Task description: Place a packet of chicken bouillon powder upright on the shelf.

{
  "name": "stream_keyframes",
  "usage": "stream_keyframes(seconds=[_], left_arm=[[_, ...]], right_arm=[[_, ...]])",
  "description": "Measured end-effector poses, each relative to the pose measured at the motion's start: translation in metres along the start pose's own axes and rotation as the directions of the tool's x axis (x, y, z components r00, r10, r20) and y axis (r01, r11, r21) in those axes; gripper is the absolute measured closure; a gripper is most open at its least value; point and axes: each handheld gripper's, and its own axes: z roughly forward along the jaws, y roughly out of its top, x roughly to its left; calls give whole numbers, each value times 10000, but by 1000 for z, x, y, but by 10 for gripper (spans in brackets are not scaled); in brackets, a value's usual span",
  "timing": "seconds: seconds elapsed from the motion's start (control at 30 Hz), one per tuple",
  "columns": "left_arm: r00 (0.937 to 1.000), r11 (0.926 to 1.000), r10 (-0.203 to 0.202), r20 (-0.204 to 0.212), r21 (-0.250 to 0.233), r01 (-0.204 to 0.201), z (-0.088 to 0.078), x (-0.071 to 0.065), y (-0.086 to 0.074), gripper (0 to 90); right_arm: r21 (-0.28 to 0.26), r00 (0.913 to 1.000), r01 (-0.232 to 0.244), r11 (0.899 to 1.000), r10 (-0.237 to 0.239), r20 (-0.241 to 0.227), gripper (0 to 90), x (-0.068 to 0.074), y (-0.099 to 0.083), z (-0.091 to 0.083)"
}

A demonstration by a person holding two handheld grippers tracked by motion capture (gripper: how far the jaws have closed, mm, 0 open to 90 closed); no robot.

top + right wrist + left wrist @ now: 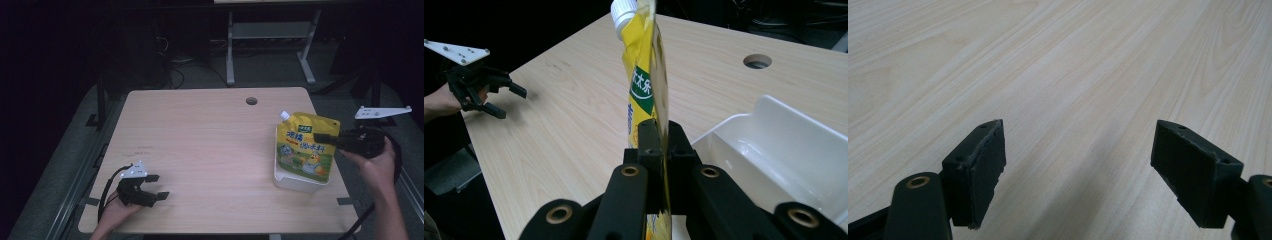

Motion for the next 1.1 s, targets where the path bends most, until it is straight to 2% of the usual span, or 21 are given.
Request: stream_keyframes(seconds=[0.23,0.5,0.6,0.77,0.93,0.97,1.0,1.1], left_arm=[[10000,10000,-30,13,9,30,1,0,0,216],[10000,10000,-58,53,3,58,1,0,0,216],[9999,10000,-89,99,11,89,2,0,0,216],[9999,10000,-72,113,21,71,3,-1,1,215],[9998,9999,-121,133,1,121,3,0,1,215],[9998,9999,-121,133,1,121,3,0,1,215],[9998,9999,-153,147,-38,153,3,0,1,215],[9997,9998,-172,153,-58,173,3,1,1,214]], right_arm=[[-48,9996,-224,9997,223,-169,875,-6,-17,13],[-372,9955,-563,9977,532,-779,869,-12,-38,22],[-537,9899,-750,9957,678,-1241,870,-15,-45,22],[-600,9848,-867,9944,765,-1557,872,-17,-50,21],[-435,9721,-880,9952,762,-2219,874,-18,-54,22],[-435,9721,-880,9952,762,-2219,874,-18,-54,22],[-339,9677,-866,9957,760,-2403,875,-18,-54,22],[-212,9626,-822,9964,739,-2608,876,-19,-54,22]])
